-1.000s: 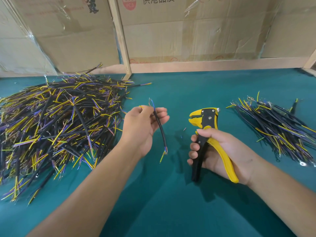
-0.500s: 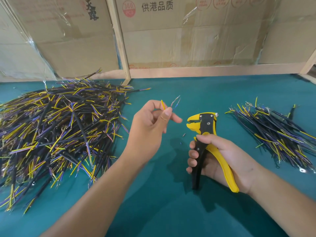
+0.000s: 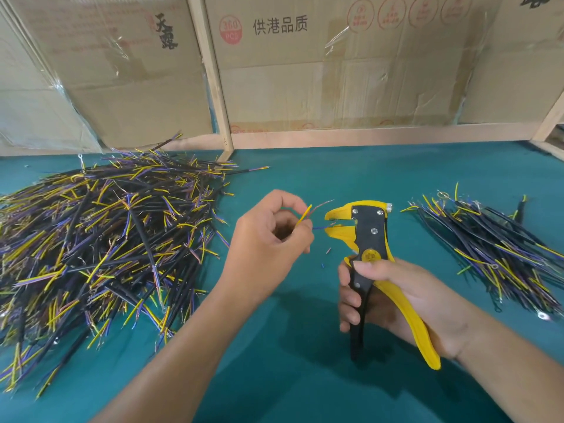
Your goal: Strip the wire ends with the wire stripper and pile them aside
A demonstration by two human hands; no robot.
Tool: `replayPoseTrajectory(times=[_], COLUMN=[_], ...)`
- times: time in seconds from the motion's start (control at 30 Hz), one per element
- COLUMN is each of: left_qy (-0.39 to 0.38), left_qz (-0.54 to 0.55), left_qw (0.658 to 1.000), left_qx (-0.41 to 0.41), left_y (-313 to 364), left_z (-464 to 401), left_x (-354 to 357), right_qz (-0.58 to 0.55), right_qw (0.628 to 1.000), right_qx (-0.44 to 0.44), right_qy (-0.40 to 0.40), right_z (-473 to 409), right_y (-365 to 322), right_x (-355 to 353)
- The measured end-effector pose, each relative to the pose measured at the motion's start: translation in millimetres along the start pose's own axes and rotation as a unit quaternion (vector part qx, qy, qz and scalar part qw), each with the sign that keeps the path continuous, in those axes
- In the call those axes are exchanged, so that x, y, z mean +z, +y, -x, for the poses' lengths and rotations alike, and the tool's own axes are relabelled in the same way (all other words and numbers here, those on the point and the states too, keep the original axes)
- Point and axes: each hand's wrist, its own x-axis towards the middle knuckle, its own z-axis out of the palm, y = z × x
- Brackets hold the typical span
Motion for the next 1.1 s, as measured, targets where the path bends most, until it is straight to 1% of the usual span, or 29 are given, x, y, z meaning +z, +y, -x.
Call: replayPoseTrajectory(times=[0.2,0.53,0.7,0.8,1.0,1.1], left_qy=[0.008,-0.003,-0.011,-0.009,-0.014,-0.017], left_qz=[-0.003,0.095,0.099,0.095,0.102,0.109], left_qw=[1.0,0.995,0.995,0.995,0.995,0.994], left_qx=[0.0,-0.014,-0.014,-0.017,-0.02,-0.019], left_y=[-0.9,-2.1,-1.8,-1.8,-2.0,-2.2], left_z=[-2.4,-5.4,-3.4,-3.3,-2.6,-2.6], left_x=[-2.4,-5.3,-2.6,-1.6,-0.9,-0.4], right_qz=[0.009,0.012,0.015,0.019,0.013,0.005], right_qw=[1.0,0.997,0.995,0.996,0.999,0.999], right_qx=[-0.002,-0.009,-0.011,-0.01,0.007,0.005], right_qy=[-0.018,-0.074,-0.095,-0.089,-0.046,-0.05], right_z=[0.8,4.3,6.6,6.7,6.4,6.6], right_y=[0.1,-3.0,-2.2,-1.7,0.0,0.7], right_x=[-1.2,0.2,2.6,3.8,8.5,8.7])
